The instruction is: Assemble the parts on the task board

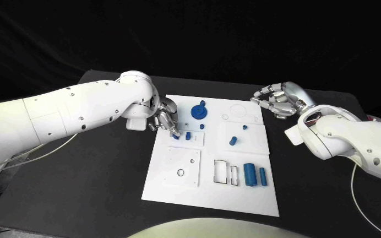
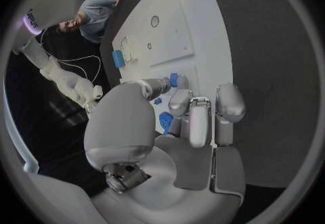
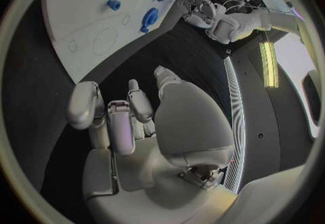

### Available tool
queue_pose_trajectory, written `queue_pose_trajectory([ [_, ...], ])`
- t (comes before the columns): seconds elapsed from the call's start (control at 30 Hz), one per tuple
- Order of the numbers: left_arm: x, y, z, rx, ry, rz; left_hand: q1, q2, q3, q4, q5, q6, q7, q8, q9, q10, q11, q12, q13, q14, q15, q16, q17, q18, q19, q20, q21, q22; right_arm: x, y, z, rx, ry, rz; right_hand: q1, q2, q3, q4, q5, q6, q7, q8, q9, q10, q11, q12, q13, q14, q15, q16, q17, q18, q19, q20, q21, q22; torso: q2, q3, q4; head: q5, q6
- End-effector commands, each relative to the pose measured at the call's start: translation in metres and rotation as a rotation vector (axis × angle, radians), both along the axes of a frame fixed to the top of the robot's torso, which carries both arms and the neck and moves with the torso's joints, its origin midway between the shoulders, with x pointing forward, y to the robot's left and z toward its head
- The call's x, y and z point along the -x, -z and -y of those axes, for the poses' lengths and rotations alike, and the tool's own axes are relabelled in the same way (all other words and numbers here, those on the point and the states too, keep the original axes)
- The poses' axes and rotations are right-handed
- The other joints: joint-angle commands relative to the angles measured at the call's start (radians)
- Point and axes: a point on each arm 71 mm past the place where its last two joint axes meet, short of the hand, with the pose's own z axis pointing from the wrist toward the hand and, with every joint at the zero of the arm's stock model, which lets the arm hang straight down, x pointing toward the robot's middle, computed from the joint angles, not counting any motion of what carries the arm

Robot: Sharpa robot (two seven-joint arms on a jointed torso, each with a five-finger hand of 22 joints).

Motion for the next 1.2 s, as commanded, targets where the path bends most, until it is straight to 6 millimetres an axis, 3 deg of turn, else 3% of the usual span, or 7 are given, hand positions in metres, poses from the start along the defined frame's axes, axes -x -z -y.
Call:
queue_pose_trajectory([
  [0.03, 0.0, -0.0013, 0.0026, 0.032, -0.02, 0.014, 0.009, -0.004, 0.189, -0.193, 0.007, 0.009, 0.0, 0.0, 0.001, 0.009, 0.001, 0.007, 0.002, 0.058, -0.006, 0.006, 0.083, 0.004, 0.01, 0.0, 0.003, 0.001, 0.0007, -0.0001, -0.0015, 0.005, -0.016, 0.009, 0.002, 0.006, -0.005, -0.002, 0.004, -0.006, 0.001, 0.004, 0.001, -0.006, -0.001, -0.002, -0.001, 0.045, -0.006, -0.006, 0.008, 0.007, -0.007, -0.003, -0.003, -0.001, 0.0, 0.0009, -0.0005, 0.001, -0.001],
  [1.2, -0.0036, 0.0076, 0.0035, -0.067, 0.03, 0.044, 0.009, -0.006, 0.192, -0.193, 0.008, 0.011, -0.001, -0.001, 0.001, 0.011, 0.0, 0.006, 0.001, 0.058, -0.007, 0.006, 0.083, 0.004, 0.012, -0.001, 0.005, 0.004, 0.0007, 0.0004, -0.0016, 0.005, -0.016, 0.008, 0.002, 0.006, -0.007, -0.001, 0.005, -0.006, 0.001, 0.006, 0.0, -0.007, -0.001, -0.002, -0.001, 0.044, -0.006, -0.007, 0.005, 0.008, -0.007, -0.003, -0.004, -0.001, 0.0, 0.0011, -0.0004, 0.006, -0.005],
])
